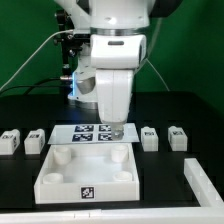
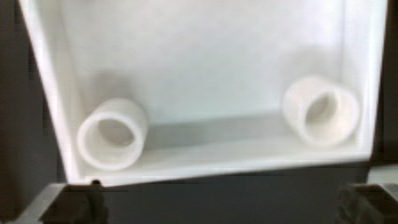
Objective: Assemble one leg
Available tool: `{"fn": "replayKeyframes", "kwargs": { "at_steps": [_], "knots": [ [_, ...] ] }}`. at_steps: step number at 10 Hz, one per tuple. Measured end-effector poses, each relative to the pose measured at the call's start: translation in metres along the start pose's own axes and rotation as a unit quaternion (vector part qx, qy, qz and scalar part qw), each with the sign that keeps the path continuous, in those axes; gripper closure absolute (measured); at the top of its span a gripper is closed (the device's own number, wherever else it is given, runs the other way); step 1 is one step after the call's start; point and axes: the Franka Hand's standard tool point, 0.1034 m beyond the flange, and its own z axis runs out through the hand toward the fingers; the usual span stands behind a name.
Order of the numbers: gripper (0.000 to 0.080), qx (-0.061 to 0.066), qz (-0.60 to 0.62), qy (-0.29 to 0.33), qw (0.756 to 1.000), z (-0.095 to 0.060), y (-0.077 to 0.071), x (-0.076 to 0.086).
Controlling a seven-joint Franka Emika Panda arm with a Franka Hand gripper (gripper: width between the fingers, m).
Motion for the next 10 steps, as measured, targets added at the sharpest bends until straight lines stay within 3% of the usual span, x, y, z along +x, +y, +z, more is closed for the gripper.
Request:
{"fn": "replayKeyframes", "kwargs": {
  "at_steps": [2, 5, 6, 7, 8, 10],
  "knots": [
    [0.0150, 0.001, -0.079, -0.005, 0.997, 0.000, 0.000, -0.002],
    [0.0150, 0.003, -0.072, -0.005, 0.997, 0.002, -0.002, -0.003],
    [0.0150, 0.006, -0.062, -0.005, 0.998, 0.011, -0.018, -0.007],
    [0.0150, 0.019, -0.054, -0.004, 0.998, 0.025, -0.048, -0.016],
    [0.0150, 0.033, -0.045, -0.003, 0.998, 0.036, -0.068, -0.024],
    [0.0150, 0.042, -0.036, 0.000, 0.999, 0.049, -0.073, -0.031]
  ]
}}
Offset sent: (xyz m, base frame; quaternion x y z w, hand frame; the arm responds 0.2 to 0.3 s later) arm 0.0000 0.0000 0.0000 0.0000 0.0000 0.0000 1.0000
